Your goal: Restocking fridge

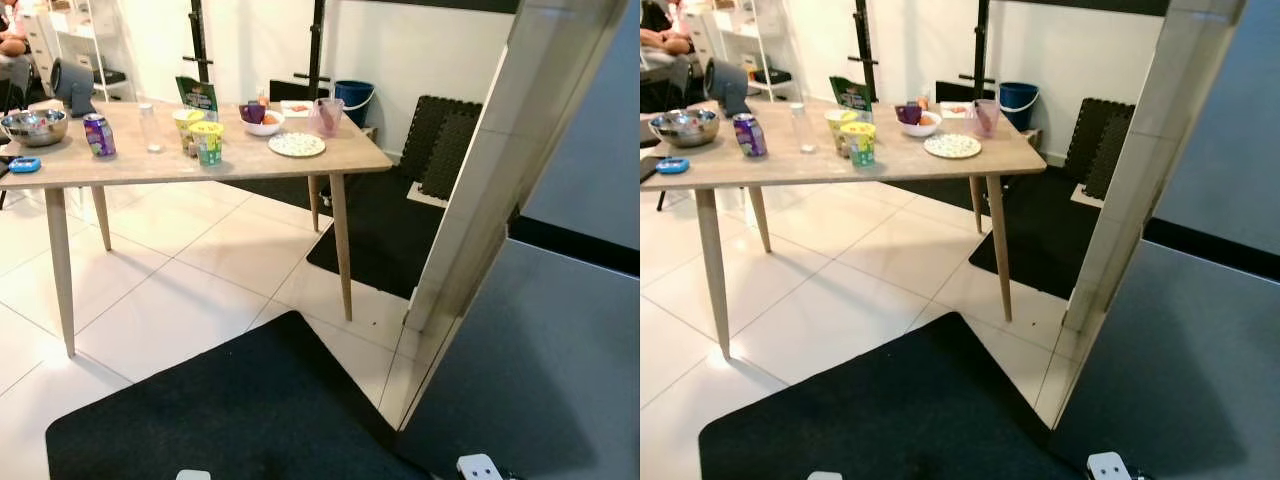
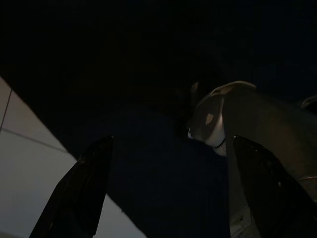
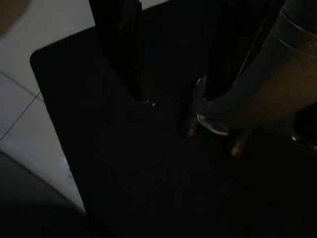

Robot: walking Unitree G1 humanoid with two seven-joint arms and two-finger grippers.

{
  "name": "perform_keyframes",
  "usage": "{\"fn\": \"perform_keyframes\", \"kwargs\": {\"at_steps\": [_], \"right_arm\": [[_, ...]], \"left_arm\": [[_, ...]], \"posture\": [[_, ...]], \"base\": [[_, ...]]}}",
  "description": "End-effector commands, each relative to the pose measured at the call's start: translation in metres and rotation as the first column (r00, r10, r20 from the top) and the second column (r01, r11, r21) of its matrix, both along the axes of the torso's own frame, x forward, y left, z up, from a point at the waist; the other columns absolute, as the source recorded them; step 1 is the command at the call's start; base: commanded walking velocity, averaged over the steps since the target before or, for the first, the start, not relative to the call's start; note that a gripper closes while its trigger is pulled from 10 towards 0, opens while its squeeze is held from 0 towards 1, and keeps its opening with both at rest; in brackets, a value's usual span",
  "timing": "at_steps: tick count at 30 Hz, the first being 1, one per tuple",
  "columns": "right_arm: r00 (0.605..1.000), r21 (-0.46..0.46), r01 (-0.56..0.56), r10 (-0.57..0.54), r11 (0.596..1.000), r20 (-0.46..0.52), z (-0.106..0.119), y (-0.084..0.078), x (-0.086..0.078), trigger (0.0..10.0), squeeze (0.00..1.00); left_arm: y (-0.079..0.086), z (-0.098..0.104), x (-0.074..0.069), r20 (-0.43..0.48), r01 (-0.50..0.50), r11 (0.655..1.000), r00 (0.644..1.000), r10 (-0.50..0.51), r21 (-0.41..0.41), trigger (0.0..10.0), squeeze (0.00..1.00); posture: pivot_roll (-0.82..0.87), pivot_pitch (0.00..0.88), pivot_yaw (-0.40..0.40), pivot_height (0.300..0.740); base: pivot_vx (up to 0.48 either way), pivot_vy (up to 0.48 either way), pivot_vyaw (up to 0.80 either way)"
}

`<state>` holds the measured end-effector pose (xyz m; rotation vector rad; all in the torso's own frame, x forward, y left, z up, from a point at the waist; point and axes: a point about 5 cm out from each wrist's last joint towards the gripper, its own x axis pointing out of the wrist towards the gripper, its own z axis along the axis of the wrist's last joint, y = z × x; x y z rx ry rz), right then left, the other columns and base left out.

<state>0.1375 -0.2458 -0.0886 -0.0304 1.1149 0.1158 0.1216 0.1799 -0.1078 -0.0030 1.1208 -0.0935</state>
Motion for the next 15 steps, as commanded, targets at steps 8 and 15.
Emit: {"fn": "perform_keyframes", "kwargs": {"at_steps": [8,15], "right_arm": [[1.0,-0.01,-0.018,0.018,1.0,-0.01,-0.0009,0.0009,-0.0014,10.0,0.0],[1.0,-0.004,-0.02,0.02,1.0,-0.01,-0.0016,0.0037,-0.0013,10.0,0.0]], "left_arm": [[-0.0052,-0.0033,-0.0085,-0.038,0.021,1.0,0.999,-0.021,-0.011,10.0,0.0],[-0.0053,-0.0033,-0.0087,-0.039,0.015,1.0,0.999,-0.016,-0.011,10.0,0.0]], "posture": [[-0.03,0.0,-0.054,0.74],[-0.03,0.0,-0.052,0.74]], "base": [[0.0,0.0,0.71],[0.0,0.0,0.71]]}}
